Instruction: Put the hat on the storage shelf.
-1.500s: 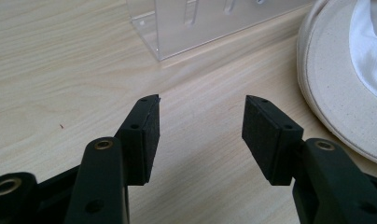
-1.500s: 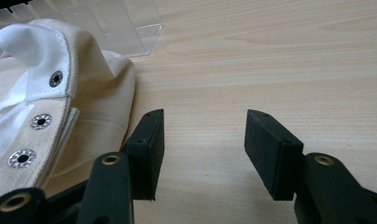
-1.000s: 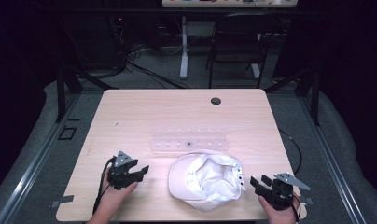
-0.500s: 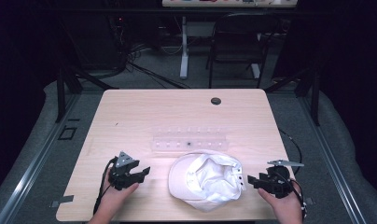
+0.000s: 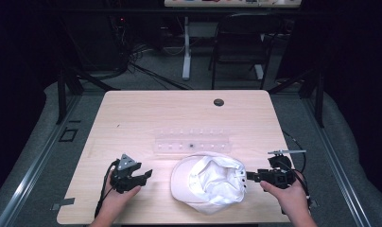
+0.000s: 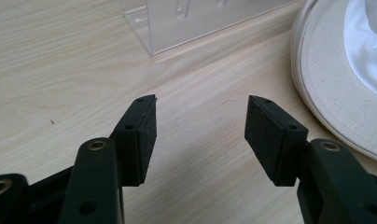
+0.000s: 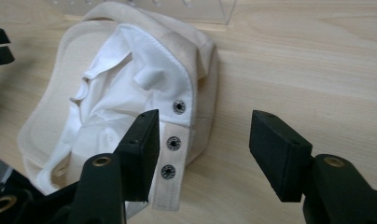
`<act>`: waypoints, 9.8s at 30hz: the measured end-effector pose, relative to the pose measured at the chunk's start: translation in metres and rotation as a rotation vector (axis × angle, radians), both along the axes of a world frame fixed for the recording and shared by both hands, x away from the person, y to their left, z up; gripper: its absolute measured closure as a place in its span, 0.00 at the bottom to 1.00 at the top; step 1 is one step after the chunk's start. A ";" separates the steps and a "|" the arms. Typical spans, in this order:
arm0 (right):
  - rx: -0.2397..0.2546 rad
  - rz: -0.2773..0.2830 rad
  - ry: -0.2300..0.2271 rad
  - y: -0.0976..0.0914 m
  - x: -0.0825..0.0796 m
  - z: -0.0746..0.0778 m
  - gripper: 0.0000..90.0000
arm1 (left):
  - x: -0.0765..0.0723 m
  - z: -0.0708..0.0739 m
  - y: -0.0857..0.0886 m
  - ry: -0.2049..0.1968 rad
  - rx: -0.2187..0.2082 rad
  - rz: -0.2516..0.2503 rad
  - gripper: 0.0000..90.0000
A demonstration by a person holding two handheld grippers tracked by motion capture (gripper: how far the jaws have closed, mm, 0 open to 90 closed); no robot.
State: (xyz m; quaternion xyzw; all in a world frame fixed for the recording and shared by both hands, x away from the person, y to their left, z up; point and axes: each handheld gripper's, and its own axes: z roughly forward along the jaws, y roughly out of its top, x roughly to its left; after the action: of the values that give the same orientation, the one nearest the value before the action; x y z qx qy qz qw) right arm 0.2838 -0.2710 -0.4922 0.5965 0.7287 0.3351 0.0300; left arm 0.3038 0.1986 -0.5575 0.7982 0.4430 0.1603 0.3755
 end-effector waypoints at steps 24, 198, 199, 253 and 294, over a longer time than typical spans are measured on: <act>0.139 0.067 0.194 0.016 0.021 -0.030 0.47 | -0.001 -0.001 -0.003 0.001 0.013 -0.012 0.49; 0.583 0.125 0.170 0.083 0.087 0.156 0.91 | -0.016 0.038 -0.048 -0.128 -0.071 -0.164 0.46; 0.583 0.124 0.170 0.084 0.088 0.157 0.91 | -0.017 0.042 -0.052 -0.141 -0.070 -0.177 0.46; 0.609 0.089 0.122 0.107 0.108 0.173 0.91 | -0.003 0.065 -0.143 -0.210 0.143 -0.242 0.76; 0.575 0.056 0.112 0.107 0.129 0.160 0.91 | 0.065 0.061 -0.123 -0.127 -0.086 -0.294 0.91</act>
State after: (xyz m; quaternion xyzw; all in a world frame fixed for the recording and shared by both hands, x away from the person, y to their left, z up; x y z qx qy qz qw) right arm 0.4126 -0.1643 -0.3321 0.5778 0.6205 0.4952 -0.1896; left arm 0.3683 0.0752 -0.4965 0.8258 0.3031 0.1347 0.4561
